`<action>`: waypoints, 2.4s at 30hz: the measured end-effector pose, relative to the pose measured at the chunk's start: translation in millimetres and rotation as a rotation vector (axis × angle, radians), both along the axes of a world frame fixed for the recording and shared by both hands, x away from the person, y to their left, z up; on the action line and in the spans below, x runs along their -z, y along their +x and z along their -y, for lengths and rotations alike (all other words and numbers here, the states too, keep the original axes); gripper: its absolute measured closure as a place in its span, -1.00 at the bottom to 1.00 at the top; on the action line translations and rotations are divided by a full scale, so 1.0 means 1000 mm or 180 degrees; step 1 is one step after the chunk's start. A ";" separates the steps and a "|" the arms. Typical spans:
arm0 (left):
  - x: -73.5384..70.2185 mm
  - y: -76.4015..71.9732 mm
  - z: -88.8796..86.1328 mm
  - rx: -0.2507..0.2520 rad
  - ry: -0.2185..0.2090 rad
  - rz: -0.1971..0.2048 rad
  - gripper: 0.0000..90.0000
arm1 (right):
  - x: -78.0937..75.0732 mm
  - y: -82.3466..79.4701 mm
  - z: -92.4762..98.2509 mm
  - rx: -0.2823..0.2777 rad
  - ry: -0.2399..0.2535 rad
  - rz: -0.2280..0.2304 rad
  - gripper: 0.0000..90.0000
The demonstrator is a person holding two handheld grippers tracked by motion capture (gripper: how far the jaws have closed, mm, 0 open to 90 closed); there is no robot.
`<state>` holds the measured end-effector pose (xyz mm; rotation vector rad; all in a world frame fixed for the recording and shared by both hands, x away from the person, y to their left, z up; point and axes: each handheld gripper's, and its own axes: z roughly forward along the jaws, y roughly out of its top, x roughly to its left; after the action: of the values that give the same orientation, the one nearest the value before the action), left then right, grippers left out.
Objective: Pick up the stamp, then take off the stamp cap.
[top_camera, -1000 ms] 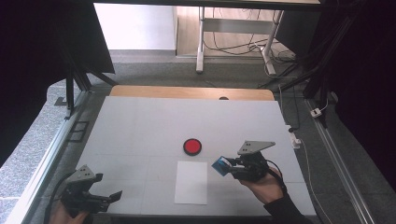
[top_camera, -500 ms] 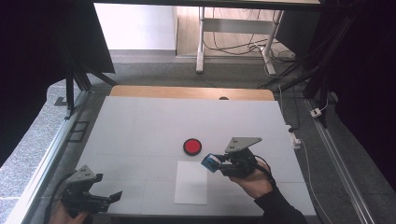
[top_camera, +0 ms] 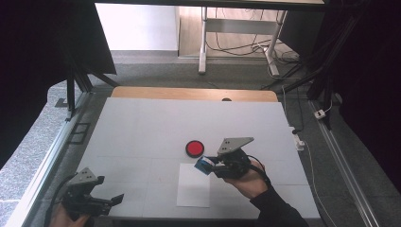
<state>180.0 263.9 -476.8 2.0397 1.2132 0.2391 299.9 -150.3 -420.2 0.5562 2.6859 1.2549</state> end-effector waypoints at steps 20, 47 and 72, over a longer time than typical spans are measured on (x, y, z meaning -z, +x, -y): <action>-0.002 0.013 0.009 0.0334 -0.0261 -0.0004 -1.00 | -0.007 -0.002 -0.004 -0.0100 0.0104 -0.0024 0.57; -0.019 0.065 0.060 0.1105 -0.0288 0.0163 -1.00 | -0.014 -0.001 -0.007 -0.0252 0.0185 -0.0051 0.57; -0.027 0.112 0.131 0.1899 -0.0209 0.0255 -0.98 | -0.018 -0.003 -0.006 -0.0342 0.0246 -0.0019 0.57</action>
<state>292.4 132.6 -449.4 2.2060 0.5159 -0.0087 296.6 -144.6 -402.3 0.4305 2.7147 1.3914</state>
